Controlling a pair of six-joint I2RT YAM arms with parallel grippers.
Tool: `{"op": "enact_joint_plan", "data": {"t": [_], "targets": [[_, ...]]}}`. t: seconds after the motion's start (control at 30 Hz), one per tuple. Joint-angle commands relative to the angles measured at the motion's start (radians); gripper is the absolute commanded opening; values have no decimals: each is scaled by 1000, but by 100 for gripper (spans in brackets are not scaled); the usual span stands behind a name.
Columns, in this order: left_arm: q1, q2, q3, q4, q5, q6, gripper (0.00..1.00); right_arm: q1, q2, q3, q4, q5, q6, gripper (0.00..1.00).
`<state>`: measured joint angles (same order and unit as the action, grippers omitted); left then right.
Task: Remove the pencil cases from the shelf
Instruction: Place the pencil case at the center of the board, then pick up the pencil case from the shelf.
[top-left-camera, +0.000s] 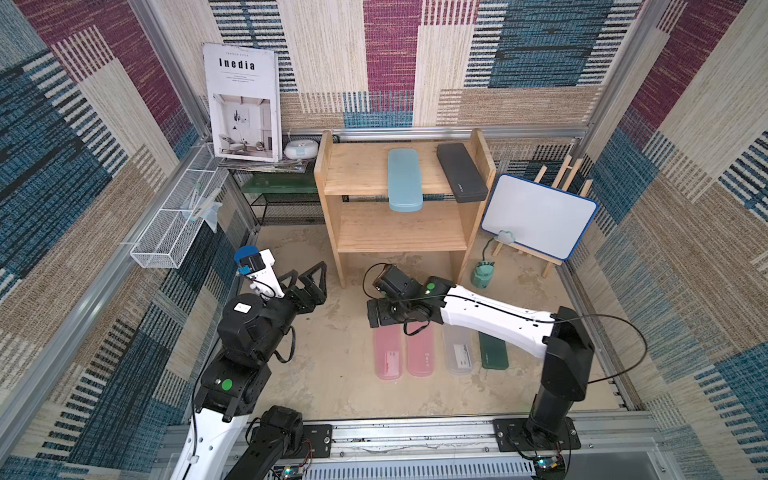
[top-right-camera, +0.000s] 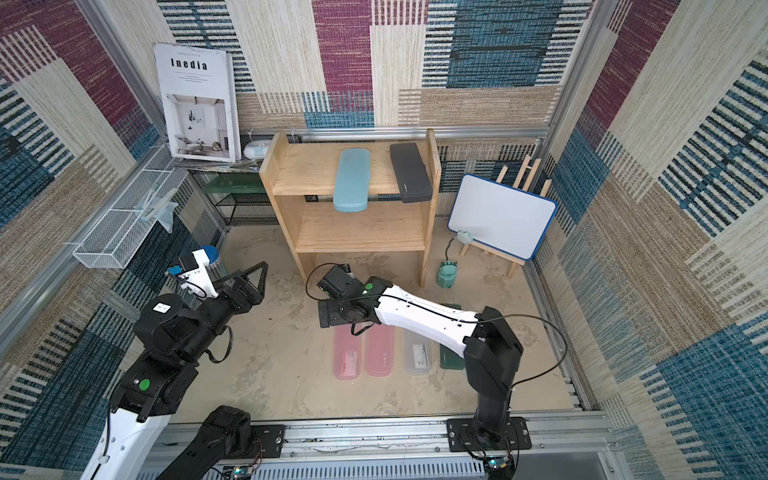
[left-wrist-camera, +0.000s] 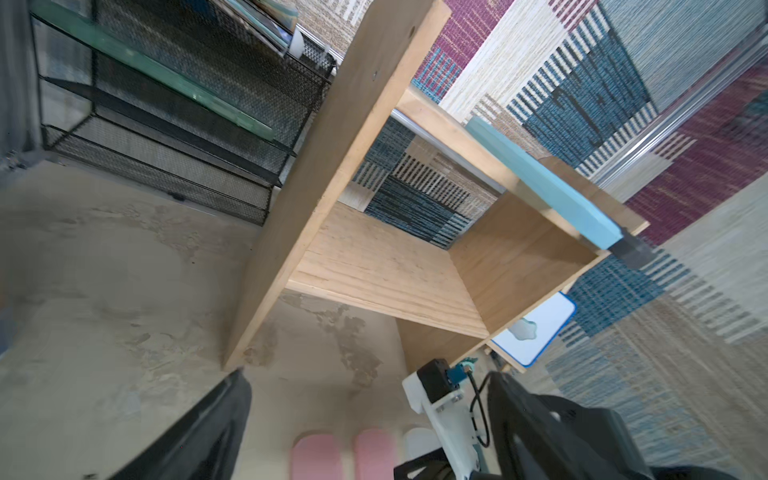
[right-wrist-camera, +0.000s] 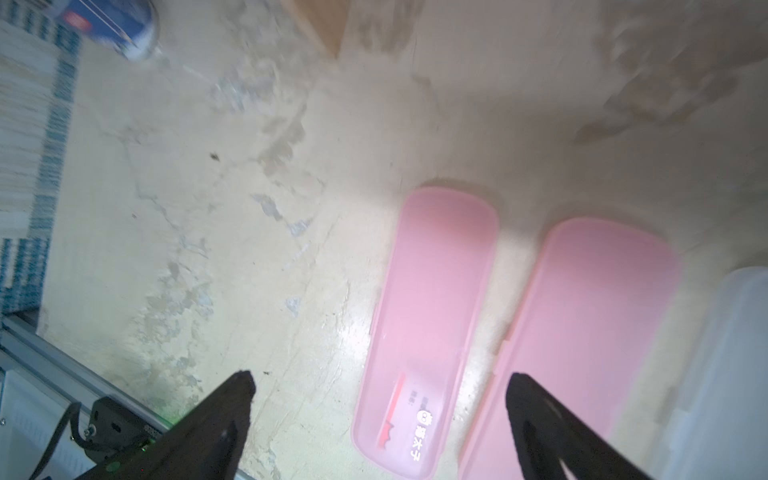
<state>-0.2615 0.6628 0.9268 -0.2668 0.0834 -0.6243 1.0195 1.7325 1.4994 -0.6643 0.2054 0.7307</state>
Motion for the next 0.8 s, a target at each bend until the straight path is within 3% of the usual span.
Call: {"op": "enact_joint_plan", "data": {"t": [0.0,0.13,0.4,0.77], "targets": [[-1,62,14,168,188,-216,95,-4,-103,-82,-24,239,-39,99],[-6,178,69,302,291,-352,99,-20,-249,-181,-24,331,-24,99],[-85,406,291,343,333,-448,99,-64,-516,-354,70,397,-5,99],[-158,646,450,363,314,-503,99,-104,-604,-357,15,410,-12,99]]}}
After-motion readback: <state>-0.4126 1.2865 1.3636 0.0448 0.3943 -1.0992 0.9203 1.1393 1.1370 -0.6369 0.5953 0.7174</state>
